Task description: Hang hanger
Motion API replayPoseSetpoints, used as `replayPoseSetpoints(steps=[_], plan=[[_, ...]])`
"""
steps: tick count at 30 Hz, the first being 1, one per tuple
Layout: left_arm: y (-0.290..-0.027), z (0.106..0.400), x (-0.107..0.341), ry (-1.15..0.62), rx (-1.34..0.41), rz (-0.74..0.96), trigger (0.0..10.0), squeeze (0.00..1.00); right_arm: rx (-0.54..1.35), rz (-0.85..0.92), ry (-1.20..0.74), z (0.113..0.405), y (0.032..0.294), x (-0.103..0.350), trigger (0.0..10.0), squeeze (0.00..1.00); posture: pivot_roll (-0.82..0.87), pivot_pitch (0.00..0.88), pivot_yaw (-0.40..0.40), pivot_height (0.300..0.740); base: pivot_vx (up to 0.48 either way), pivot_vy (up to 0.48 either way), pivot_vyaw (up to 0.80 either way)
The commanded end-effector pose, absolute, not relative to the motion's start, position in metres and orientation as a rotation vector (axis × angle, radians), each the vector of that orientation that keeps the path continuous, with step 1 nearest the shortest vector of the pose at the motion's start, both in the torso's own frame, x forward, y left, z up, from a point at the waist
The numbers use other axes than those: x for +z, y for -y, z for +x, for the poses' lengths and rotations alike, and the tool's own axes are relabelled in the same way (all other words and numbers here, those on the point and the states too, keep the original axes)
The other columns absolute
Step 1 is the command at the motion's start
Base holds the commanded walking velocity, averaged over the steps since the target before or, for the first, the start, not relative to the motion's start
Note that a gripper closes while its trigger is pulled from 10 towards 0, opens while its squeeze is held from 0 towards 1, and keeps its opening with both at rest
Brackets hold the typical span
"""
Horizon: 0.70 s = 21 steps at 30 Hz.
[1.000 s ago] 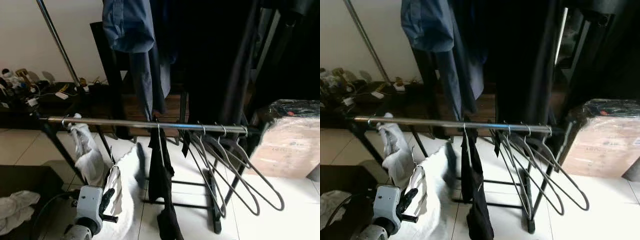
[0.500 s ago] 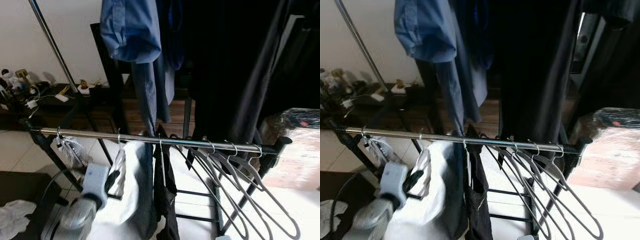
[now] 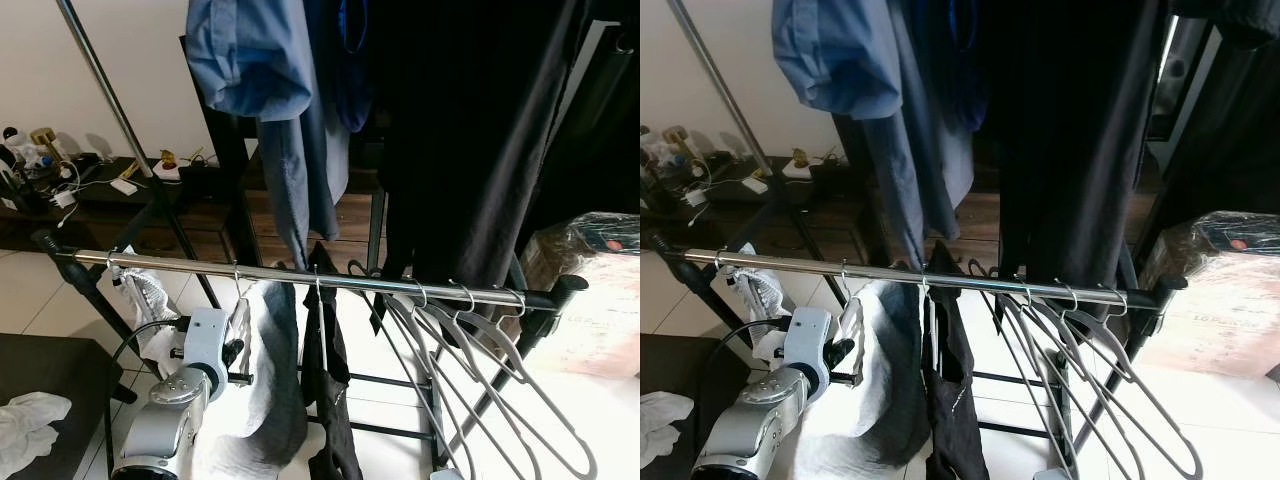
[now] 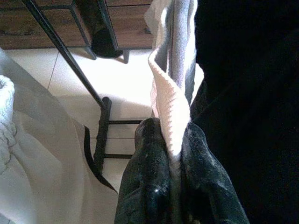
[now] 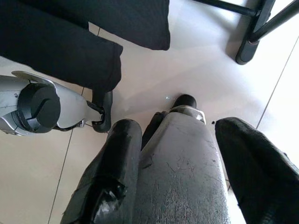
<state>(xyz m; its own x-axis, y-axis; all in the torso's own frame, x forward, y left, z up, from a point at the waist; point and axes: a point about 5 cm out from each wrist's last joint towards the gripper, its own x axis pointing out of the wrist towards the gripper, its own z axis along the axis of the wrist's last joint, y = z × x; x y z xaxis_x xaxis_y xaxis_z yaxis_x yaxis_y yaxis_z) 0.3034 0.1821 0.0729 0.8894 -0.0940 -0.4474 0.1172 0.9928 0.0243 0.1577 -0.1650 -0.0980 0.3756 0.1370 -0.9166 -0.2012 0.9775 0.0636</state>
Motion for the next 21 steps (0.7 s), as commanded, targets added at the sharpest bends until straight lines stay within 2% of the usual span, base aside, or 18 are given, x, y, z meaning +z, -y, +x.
replayPoseSetpoints(steps=[1,3,4,5,6,11,15,16,18,21], plan=[[-0.185,0.292,0.06,-0.533,-0.083,0.035,10.0,0.0,0.224,-0.055,-1.226,0.143,0.164,-0.104,10.0,0.0,-0.01,0.094,0.034,0.74,0.0,0.0,0.0],[-0.184,0.289,0.06,-0.533,-0.079,0.033,10.0,0.0,0.223,-0.054,-1.226,0.143,0.164,-0.104,10.0,0.0,-0.01,0.094,0.034,0.74,0.0,0.0,0.0],[-0.184,0.286,0.06,-0.528,-0.071,0.027,10.0,0.47,0.224,-0.054,-1.227,0.143,0.164,-0.104,10.0,0.0,-0.02,0.093,0.035,0.74,0.0,0.0,0.0],[-0.185,0.283,0.062,-0.515,-0.06,0.022,10.0,0.85,0.225,-0.055,-1.227,0.143,0.164,-0.104,10.0,0.0,-0.01,0.094,0.034,0.74,0.0,0.0,0.0],[-0.185,0.282,0.062,-0.507,-0.056,0.02,10.0,1.0,0.225,-0.055,-1.227,0.143,0.164,-0.104,10.0,0.0,-0.01,0.094,0.034,0.74,0.0,0.0,0.0],[-0.184,0.271,0.08,-0.386,-0.026,0.018,10.0,1.0,0.227,-0.054,-1.229,0.142,0.165,-0.104,10.0,0.0,-0.01,0.093,0.036,0.74,0.0,0.0,0.0],[-0.186,0.252,0.109,-0.16,-0.016,0.043,10.0,0.98,0.228,-0.054,-1.233,0.141,0.165,-0.104,10.0,0.0,-0.01,0.096,0.039,0.74,0.0,0.0,0.0],[-0.189,0.246,0.114,-0.127,-0.002,0.059,10.0,0.0,0.229,-0.056,-1.233,0.141,0.165,-0.104,10.0,0.0,-0.01,0.097,0.04,0.74,0.0,0.0,0.0],[-0.198,0.235,0.12,-0.083,0.044,0.039,10.0,0.0,0.23,-0.062,-1.235,0.14,0.166,-0.104,10.0,0.0,-0.01,0.099,0.04,0.74,0.0,0.0,0.0],[-0.191,0.233,0.115,-0.107,-0.034,0.022,10.0,0.0,0.236,-0.066,-1.236,0.14,0.166,-0.104,10.0,0.0,-0.01,0.097,0.041,0.74,0.0,0.0,0.0]])
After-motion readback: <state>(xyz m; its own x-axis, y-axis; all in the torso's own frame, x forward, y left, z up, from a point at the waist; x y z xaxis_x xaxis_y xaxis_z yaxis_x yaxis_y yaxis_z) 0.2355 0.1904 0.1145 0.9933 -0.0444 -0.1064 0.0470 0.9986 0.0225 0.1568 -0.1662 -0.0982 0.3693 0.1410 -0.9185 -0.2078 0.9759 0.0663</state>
